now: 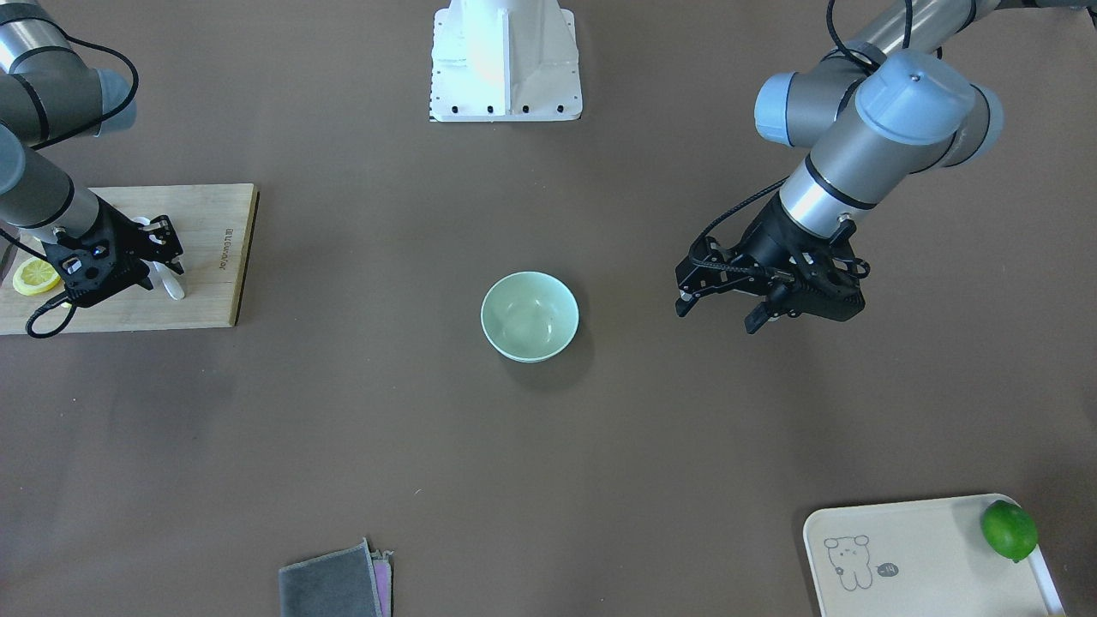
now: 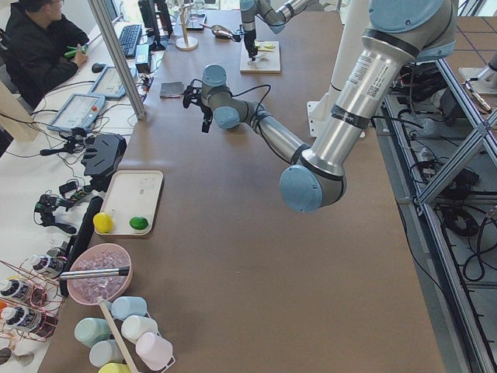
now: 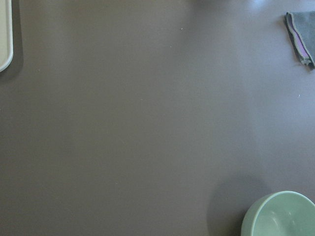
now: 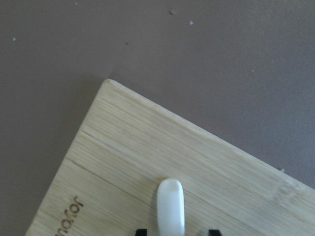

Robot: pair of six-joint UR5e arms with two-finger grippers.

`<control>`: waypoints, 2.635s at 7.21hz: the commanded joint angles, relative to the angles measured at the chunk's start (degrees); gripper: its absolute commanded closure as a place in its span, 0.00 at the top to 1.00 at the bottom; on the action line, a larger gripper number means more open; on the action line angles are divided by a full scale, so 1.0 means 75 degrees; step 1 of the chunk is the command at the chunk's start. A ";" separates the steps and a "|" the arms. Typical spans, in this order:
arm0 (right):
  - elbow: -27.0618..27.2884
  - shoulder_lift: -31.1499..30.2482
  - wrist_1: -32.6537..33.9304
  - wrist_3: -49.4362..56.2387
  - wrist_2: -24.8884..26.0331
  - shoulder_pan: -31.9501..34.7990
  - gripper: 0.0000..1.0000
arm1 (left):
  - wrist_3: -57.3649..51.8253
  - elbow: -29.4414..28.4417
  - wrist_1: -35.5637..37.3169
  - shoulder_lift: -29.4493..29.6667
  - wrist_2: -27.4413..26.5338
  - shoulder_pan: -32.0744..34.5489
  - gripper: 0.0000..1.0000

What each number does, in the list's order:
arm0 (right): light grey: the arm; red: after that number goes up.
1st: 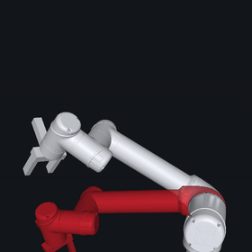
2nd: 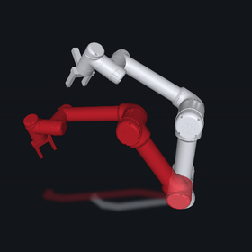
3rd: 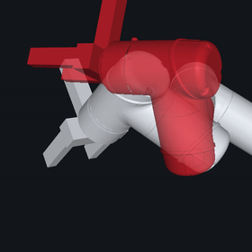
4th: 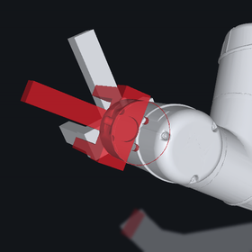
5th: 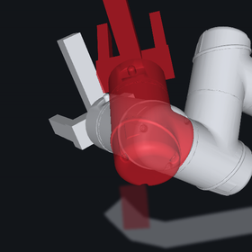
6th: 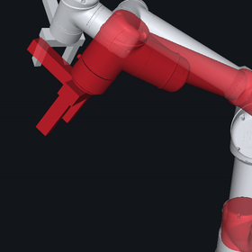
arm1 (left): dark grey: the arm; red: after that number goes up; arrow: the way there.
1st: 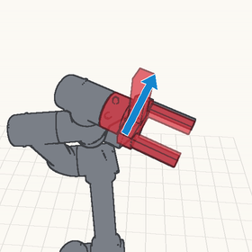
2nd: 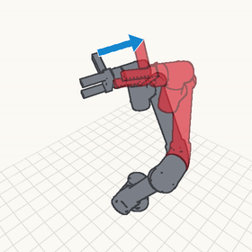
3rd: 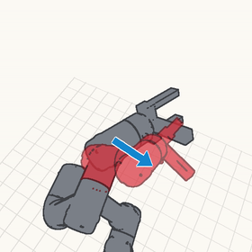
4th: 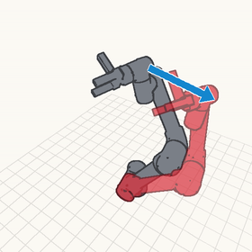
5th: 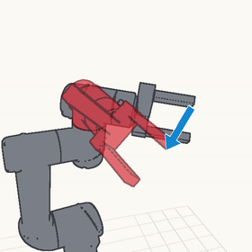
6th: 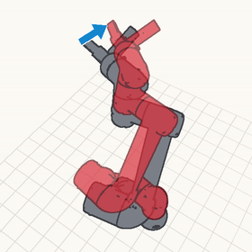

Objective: Place spoon in bowl
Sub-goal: 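Grasp the white spoon handle on the cutting board with the right gripper, then carry the white spoon over the green bowl with the right gripper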

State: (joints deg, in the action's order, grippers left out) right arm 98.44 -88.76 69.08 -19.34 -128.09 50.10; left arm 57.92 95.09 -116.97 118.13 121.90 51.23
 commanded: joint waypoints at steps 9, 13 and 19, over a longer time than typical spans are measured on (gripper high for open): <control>0.1355 0.0207 0.0896 -0.0256 0.0066 0.0197 0.00 | 0.0012 -0.0023 0.0010 0.0011 0.0000 0.0001 0.99; 0.0709 0.3575 0.1688 -0.4082 0.0156 0.0165 0.00 | -0.0685 0.0117 -0.0014 -0.0490 0.0023 0.0431 0.99; -0.1660 0.5998 0.0299 -0.7218 0.3726 -0.2094 0.00 | -0.3738 0.0200 -0.0201 -0.2870 0.0129 0.3222 0.99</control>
State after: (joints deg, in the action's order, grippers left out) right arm 89.44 -44.72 76.23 -71.51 -105.15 37.61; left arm 30.60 96.66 -118.08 98.83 122.96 72.77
